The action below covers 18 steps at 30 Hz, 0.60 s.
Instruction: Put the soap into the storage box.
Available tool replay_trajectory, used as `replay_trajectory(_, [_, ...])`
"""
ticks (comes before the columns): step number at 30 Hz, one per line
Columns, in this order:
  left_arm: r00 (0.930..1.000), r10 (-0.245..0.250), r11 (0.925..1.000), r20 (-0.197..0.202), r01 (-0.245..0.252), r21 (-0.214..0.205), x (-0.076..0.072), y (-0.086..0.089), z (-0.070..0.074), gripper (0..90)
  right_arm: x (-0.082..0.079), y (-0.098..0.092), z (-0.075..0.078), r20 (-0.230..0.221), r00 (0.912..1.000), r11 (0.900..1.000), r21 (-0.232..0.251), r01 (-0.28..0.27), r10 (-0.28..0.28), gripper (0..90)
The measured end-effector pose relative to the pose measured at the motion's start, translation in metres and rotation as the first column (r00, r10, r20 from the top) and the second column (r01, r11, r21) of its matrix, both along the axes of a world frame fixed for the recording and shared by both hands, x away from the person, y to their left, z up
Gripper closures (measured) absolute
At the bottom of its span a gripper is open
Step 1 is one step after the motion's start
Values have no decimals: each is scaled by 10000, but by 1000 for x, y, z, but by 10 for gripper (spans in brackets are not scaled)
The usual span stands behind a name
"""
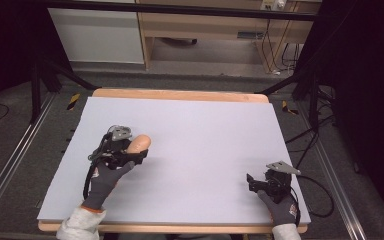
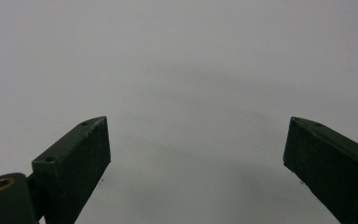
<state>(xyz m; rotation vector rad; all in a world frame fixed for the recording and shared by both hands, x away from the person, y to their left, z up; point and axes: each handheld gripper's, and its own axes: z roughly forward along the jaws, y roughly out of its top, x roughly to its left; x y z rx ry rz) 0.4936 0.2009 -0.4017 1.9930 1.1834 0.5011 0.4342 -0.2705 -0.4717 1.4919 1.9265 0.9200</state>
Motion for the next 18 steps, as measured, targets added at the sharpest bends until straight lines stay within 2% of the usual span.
replay_trajectory(6, [9991, 426, 9991, 25, -426, 22, 8, 15, 1, 314, 0, 1, 0, -14, 10000, 10000, -25, -1, 1, 75])
replay_trajectory(18, [9918, 1276, 9918, -56, -1276, 79, 25, 38, -5, 314, 1, 1, 0, -1, 10000, 10000, -25, -13, 13, 74])
